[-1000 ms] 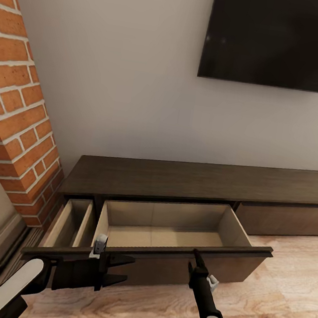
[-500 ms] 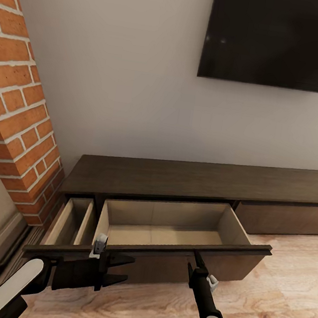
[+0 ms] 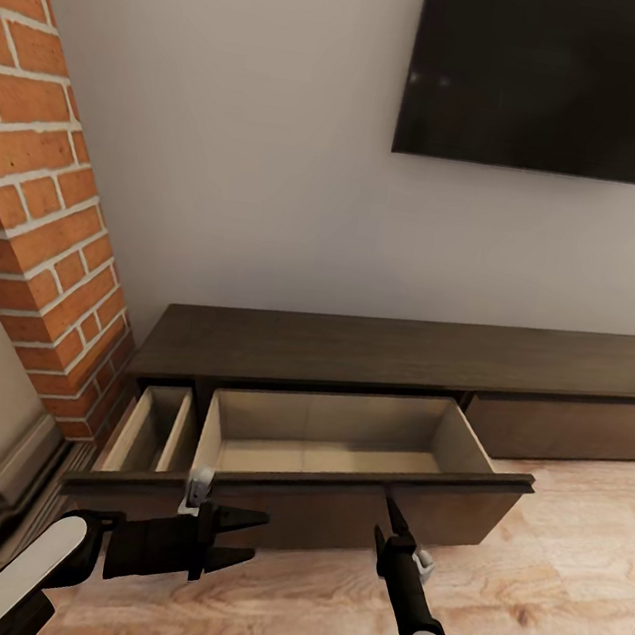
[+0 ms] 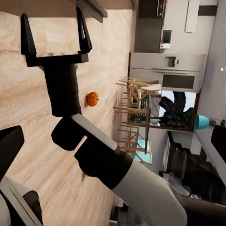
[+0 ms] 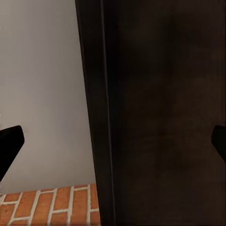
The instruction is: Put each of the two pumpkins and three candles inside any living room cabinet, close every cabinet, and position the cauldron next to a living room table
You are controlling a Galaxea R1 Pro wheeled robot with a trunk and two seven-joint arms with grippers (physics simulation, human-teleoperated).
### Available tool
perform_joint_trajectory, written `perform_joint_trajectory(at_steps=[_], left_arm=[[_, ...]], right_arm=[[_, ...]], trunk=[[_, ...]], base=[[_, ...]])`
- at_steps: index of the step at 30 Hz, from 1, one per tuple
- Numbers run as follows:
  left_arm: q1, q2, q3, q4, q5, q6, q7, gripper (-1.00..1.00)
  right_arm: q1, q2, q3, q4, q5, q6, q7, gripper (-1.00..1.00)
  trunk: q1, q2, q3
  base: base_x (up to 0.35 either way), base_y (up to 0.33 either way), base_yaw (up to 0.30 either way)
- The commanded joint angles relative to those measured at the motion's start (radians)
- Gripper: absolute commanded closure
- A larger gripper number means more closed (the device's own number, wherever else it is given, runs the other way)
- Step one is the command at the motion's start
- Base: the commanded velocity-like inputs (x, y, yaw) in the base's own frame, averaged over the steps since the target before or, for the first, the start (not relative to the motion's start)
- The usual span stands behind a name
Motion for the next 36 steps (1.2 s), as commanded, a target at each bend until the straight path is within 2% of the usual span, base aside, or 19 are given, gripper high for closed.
perform_joint_trajectory(at_steps=[1,15,20,24,30,36], left_arm=[[-0.001,0.001,-0.001,0.000,0.004,0.001,0.002,-1.00],[-0.001,0.000,0.000,0.003,0.004,0.001,0.002,-1.00],[-0.001,0.001,0.000,0.003,0.004,0.001,0.003,-1.00],[-0.001,0.001,0.001,0.003,0.004,0.001,0.004,-1.00],[-0.001,0.002,-0.001,0.003,0.005,0.001,0.004,-1.00],[-0.001,0.001,-0.003,0.004,0.005,0.001,0.006,-1.00]], right_arm=[[0.000,0.001,-0.005,0.001,-0.005,0.011,0.002,-1.00],[0.000,-0.001,-0.002,-0.001,-0.003,0.021,-0.002,-1.00],[0.001,0.001,0.001,0.013,-0.002,0.032,0.003,-1.00],[0.004,-0.011,0.001,0.089,0.000,0.033,0.009,-1.00],[0.004,-0.048,0.001,0.292,0.005,0.033,0.014,-1.00],[0.011,-0.063,0.001,0.346,0.005,0.033,0.015,-1.00]], trunk=[[-0.001,0.000,-0.001],[-0.001,0.000,-0.001],[-0.006,0.008,0.018],[-0.022,0.036,0.030],[-0.045,0.078,0.049],[-0.068,0.120,0.068]], base=[[-0.215,0.000,0.000],[-0.061,0.000,0.000],[0.000,0.000,0.000],[0.000,0.000,0.000],[0.000,0.000,0.000],[0.000,0.000,0.000]])
